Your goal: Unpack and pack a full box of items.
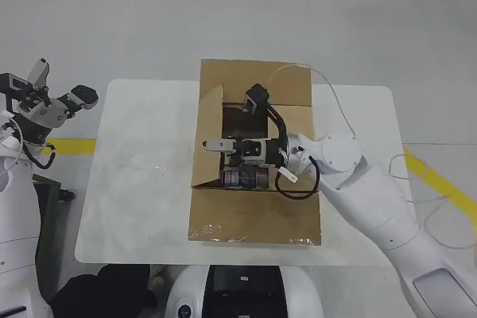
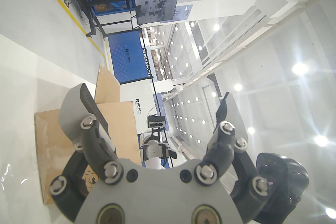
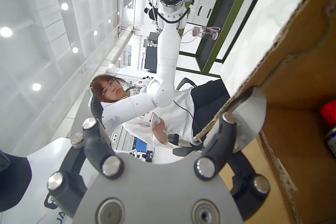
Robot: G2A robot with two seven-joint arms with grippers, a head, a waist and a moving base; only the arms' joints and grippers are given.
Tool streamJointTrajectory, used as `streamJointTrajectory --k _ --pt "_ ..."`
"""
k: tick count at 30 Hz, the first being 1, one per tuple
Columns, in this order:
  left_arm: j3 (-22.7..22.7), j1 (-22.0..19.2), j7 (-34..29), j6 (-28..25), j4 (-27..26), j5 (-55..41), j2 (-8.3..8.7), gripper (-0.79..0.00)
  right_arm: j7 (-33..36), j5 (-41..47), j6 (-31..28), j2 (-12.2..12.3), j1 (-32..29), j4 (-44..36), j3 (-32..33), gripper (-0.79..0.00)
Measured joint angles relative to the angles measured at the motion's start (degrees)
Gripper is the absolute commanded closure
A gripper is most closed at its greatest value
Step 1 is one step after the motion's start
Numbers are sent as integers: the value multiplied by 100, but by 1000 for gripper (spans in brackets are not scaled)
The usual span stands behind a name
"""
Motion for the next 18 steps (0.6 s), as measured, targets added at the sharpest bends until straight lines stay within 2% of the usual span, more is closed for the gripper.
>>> streamJointTrajectory --k 18 --pt "0 0 0 0 0 0 0 -785 -431 -401 -416 -679 898 562 -1100 -785"
